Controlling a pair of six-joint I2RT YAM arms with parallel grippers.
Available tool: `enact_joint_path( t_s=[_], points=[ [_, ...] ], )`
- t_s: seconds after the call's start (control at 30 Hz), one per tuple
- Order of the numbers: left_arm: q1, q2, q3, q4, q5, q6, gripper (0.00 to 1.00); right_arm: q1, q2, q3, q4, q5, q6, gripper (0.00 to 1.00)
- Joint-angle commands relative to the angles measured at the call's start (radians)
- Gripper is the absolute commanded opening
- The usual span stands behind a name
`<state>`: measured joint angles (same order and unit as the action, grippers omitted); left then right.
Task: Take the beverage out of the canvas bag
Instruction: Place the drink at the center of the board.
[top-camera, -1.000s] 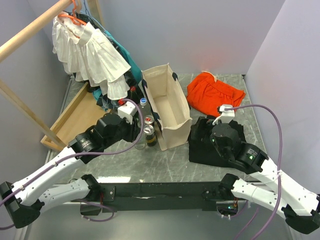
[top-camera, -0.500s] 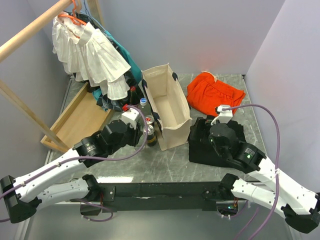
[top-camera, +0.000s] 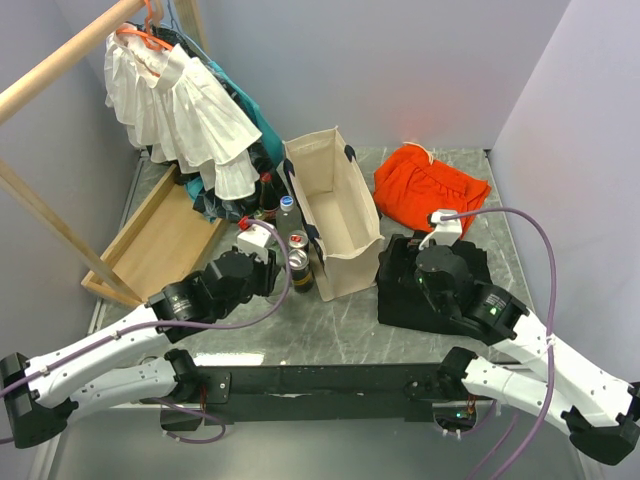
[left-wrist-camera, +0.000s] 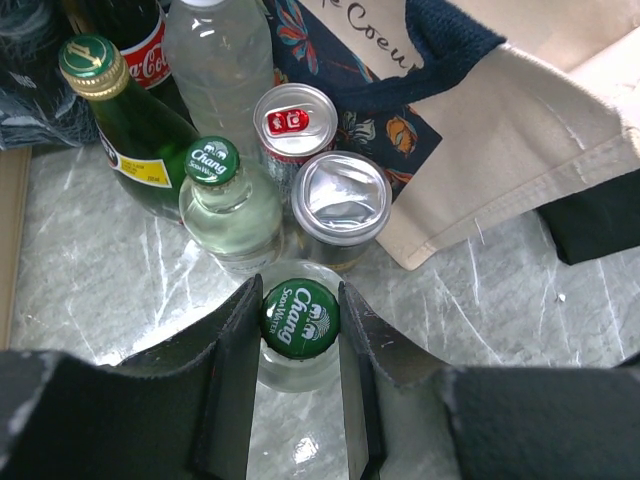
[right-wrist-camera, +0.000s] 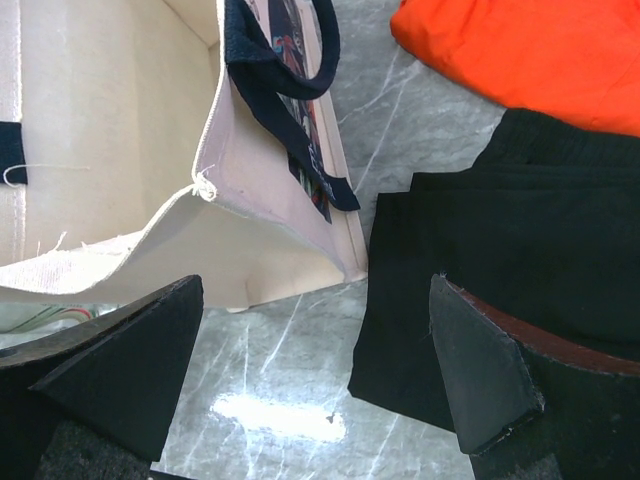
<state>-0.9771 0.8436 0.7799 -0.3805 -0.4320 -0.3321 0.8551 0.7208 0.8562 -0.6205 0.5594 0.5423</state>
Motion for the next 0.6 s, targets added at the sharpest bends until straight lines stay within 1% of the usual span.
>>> enact_joint_path(
  t_s=[0.0, 0.33, 0.57],
  points=[
    [-0.011, -0.043, 0.001, 0.201, -0.051, -0.022, 0.01, 0.006, 0.003, -0.002, 0.044, 0.014, 0.008, 1.0],
    [-0.017, -0.089, -0.05, 0.249, -0.114, -0.036, 0.01, 0.005, 0.005, 0.001, 0.044, 0.014, 0.005, 1.0],
    [-0.017, -0.061, -0.064, 0.272, -0.103, -0.047, 0.01, 0.005, 0.022, 0.003, 0.047, 0.01, 0.007, 1.0]
  ],
)
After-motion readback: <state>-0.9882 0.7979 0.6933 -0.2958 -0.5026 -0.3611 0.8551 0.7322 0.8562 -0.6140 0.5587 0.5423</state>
